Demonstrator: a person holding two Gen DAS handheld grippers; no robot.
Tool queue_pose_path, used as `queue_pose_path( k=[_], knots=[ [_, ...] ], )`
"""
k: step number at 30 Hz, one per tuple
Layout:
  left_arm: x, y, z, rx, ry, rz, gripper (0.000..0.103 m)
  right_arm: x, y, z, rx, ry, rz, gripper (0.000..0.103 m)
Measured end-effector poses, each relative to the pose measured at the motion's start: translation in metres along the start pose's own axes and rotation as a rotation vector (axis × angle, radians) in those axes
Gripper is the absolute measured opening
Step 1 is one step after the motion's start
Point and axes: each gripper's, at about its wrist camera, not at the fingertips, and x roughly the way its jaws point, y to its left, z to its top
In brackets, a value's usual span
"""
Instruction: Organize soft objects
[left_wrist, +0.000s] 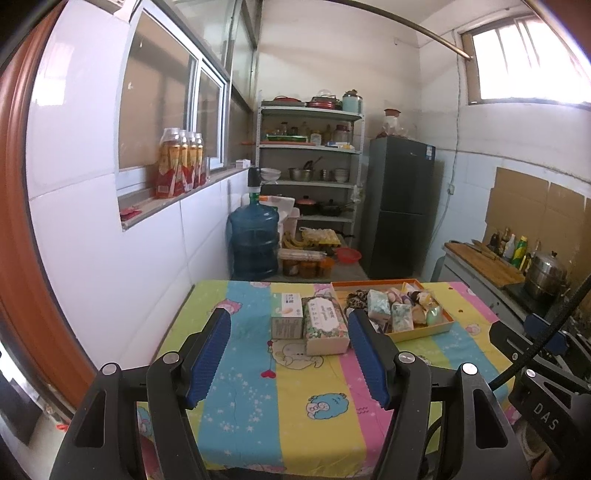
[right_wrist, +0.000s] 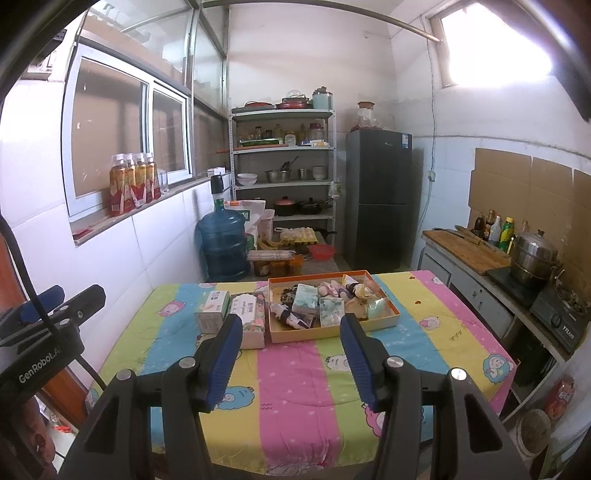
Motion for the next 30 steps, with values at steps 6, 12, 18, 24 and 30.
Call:
queue_pose_path(
  k=[6, 12, 18, 24, 30],
  knots=[
    [-0.0005, -0.0006, -0.0006, -0.001, 0.000, -0.001, 0.068, 0.0001, 0.0008, -0.0005, 0.000, 0.001, 0.003, 0.055],
    [-0.0013, -0.0001, -0.0031, -0.001, 0.001, -0.002, 0.068, -0.0004, 0.0022, -0.0010, 0.001, 0.000, 0.005, 0.055],
    [-0.0015, -0.0005, -0.0033, 0.000, 0.001, -0.001, 0.068, -0.0003, 0.0035, -0.0019, 0.002, 0.001, 0.005, 0.055],
    [-0.0019, -0.0003, -0.0038, 0.000, 0.004, -0.001, 0.068, -0.0012, 0.0048, -0.0026, 0.002, 0.003, 0.007, 0.055],
    [-0.0029, -0.0014, -0.0065, 0.002, 0.004, -0.004, 0.068, -0.0012, 0.0043, -0.0024, 0.004, 0.002, 0.006, 0.055]
  ],
)
